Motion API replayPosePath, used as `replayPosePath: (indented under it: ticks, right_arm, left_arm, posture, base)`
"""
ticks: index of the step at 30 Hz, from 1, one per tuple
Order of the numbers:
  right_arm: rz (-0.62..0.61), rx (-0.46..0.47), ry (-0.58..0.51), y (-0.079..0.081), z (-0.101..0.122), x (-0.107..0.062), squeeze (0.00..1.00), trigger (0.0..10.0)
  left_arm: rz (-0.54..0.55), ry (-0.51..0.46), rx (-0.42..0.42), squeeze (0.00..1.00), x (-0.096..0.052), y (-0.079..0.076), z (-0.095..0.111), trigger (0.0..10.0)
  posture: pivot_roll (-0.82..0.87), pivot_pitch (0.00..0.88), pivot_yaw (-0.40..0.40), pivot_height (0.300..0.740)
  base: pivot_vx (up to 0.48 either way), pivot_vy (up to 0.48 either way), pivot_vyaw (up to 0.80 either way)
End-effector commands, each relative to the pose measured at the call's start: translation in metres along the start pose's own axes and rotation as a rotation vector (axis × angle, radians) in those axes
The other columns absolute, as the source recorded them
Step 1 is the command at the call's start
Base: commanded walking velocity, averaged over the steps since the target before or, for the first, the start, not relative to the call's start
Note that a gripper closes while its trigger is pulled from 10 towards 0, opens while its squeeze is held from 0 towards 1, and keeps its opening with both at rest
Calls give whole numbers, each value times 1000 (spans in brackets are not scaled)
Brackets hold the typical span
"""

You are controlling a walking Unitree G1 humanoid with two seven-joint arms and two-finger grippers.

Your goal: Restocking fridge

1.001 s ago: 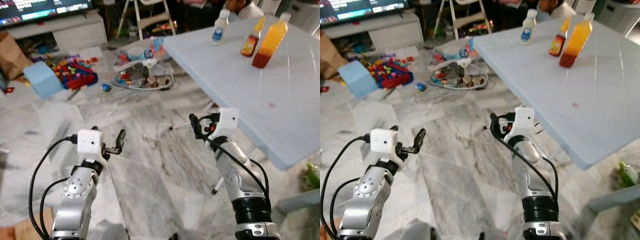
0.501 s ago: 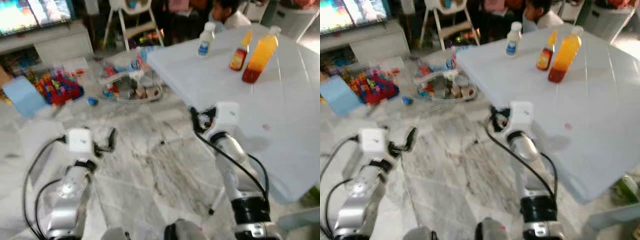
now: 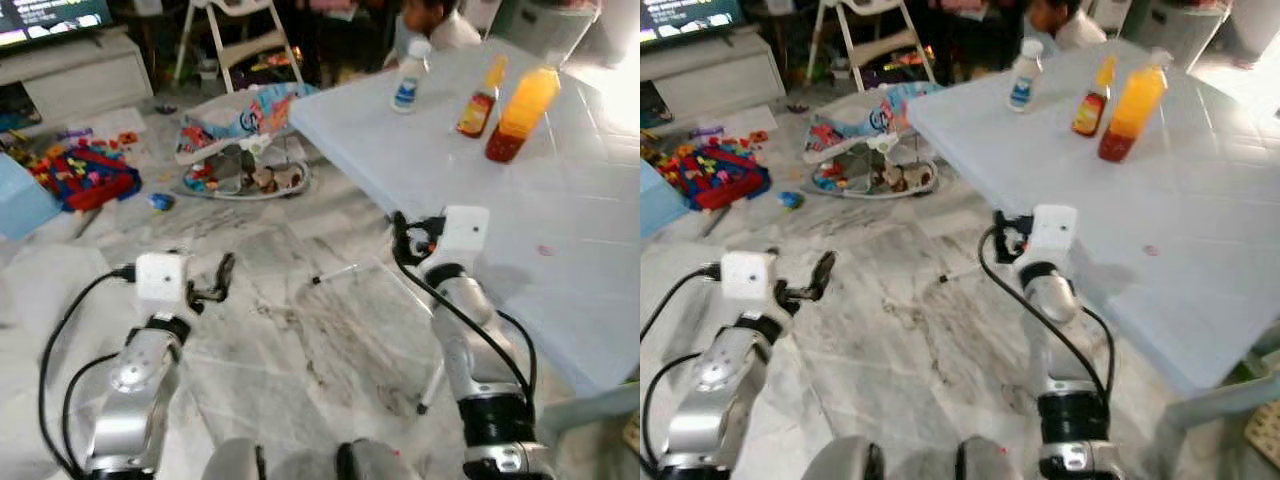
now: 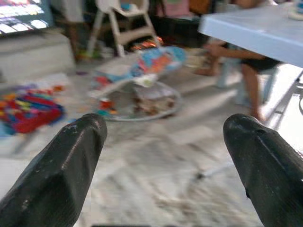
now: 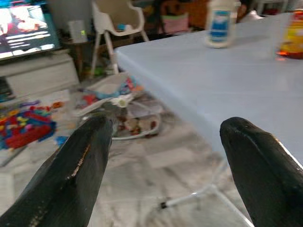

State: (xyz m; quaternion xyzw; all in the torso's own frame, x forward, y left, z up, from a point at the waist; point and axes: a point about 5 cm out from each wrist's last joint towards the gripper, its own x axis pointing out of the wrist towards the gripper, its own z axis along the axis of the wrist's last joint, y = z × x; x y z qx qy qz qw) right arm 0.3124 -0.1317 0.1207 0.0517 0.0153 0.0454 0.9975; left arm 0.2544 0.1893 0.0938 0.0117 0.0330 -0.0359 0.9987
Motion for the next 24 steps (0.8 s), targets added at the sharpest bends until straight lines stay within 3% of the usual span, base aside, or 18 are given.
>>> replayPosePath:
  ticks: [1, 24]
  right_arm:
    - [-37, -24, -18, -11, 3, -1, 0, 10000]
    - [-71, -44, -23, -12, 2, 2, 0, 10000]
  left_arm:
    - [-23, -12, 6, 0, 1, -8, 2, 10000]
    - [-39, -31, 6, 0, 2, -12, 3, 10000]
  posture:
    - [28, 103, -45, 740]
    - [36, 90, -47, 740]
  base:
    - [0, 0, 0]
    - [0, 0, 0]
